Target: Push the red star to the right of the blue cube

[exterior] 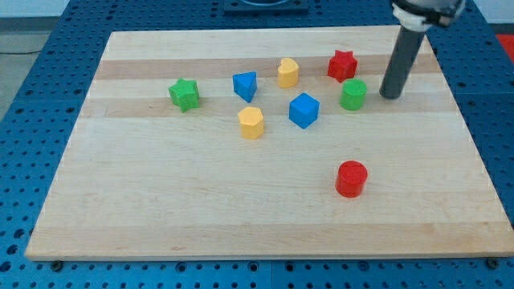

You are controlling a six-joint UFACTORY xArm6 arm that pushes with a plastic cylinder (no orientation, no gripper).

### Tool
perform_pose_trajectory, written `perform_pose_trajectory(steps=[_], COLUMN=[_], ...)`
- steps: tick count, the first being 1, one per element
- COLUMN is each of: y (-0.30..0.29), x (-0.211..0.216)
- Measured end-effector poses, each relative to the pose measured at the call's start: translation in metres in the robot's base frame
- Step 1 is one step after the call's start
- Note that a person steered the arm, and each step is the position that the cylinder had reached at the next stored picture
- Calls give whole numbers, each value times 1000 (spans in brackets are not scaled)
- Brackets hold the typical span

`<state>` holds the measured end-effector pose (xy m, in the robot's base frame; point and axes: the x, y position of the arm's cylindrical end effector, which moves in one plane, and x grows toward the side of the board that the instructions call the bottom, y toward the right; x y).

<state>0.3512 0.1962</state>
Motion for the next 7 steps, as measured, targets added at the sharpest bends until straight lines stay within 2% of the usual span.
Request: perform_pose_trajectory(steps=[1, 2, 4, 7], y=[0, -19, -91, -127], x=[-45, -69, -69, -36])
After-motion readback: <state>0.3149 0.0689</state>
